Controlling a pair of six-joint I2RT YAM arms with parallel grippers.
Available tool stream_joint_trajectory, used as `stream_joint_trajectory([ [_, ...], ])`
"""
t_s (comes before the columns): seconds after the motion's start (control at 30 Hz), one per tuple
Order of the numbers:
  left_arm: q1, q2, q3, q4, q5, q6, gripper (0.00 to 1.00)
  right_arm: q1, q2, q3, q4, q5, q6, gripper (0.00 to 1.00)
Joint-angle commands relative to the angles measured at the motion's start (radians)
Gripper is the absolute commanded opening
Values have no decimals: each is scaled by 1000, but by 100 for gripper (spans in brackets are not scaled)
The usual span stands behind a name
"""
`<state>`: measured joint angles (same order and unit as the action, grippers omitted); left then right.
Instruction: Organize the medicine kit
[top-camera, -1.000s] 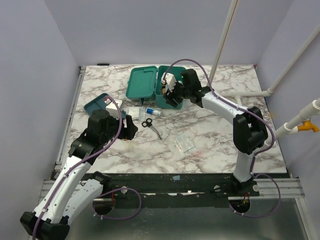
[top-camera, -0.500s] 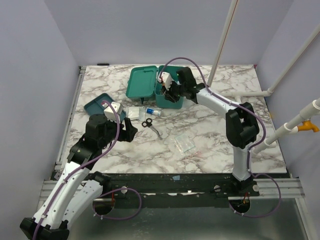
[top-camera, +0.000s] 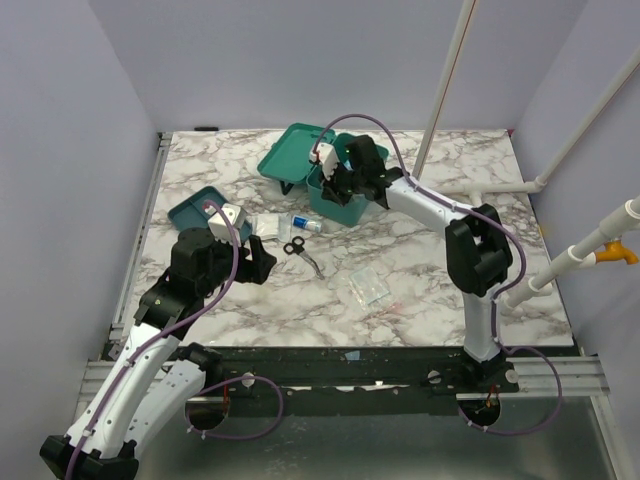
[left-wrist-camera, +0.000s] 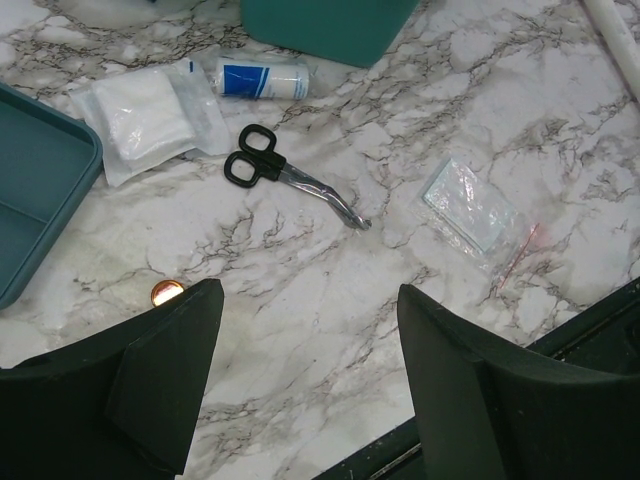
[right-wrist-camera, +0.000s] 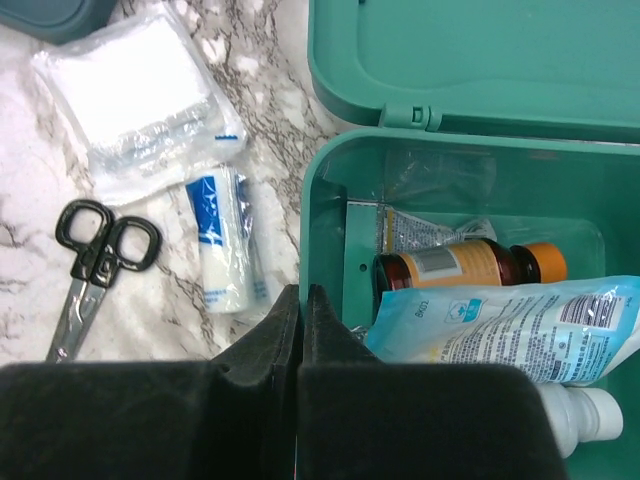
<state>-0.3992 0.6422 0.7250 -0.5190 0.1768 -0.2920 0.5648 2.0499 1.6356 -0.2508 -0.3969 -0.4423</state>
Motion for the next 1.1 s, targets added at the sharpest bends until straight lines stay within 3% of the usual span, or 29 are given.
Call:
stream_joint_trajectory([
  [0.0, -1, -8, -8, 20, 27, -7, 73, 56, 33, 1, 101, 31, 99, 1],
  [0.47, -1, -27, -11, 12, 15, -4, 73, 173, 100, 8, 154, 74, 182, 1],
  [1.07, -1, -39, -13, 8, 7, -1, 73, 252, -80, -240, 144, 208, 282, 1],
])
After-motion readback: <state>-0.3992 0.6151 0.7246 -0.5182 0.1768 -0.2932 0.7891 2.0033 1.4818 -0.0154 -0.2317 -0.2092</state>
